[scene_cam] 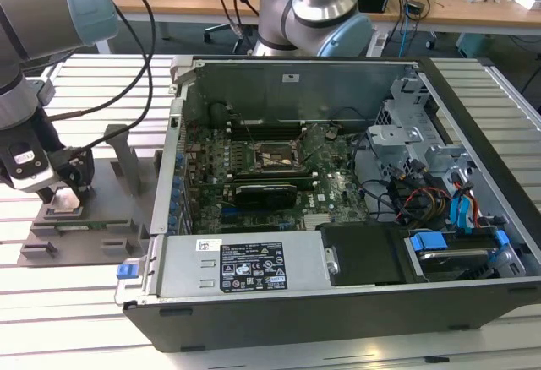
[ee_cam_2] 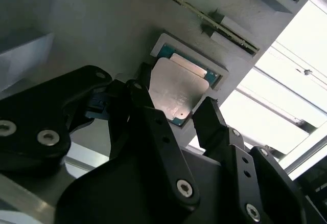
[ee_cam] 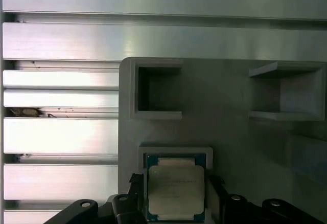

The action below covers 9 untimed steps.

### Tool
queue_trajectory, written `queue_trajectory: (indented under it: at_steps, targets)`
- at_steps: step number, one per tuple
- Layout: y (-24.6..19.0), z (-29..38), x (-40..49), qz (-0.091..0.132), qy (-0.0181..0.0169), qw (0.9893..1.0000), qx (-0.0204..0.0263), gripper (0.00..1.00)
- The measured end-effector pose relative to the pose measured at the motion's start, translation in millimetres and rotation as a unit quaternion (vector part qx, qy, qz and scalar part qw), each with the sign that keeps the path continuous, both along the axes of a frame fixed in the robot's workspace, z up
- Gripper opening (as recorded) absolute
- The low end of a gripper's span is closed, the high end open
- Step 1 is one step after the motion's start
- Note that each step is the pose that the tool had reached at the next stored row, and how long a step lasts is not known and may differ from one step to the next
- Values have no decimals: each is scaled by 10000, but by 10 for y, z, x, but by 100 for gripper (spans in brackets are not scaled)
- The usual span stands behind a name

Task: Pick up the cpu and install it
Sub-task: 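Pick up the cpu and move it towards the insertion slot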

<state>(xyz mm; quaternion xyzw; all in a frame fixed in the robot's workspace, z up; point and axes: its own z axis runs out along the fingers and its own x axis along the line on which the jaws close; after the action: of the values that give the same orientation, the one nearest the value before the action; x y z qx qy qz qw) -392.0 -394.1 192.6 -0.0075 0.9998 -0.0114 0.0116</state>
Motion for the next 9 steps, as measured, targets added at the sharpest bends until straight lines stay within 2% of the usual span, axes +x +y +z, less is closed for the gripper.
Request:
queue_trajectory:
  at_steps: [4, 9]
  targets:
    - [-3, -41, 0, 1, 1, 10000, -3, 60]
    - [-4, -48, 1, 1, 1, 10000, -3, 60]
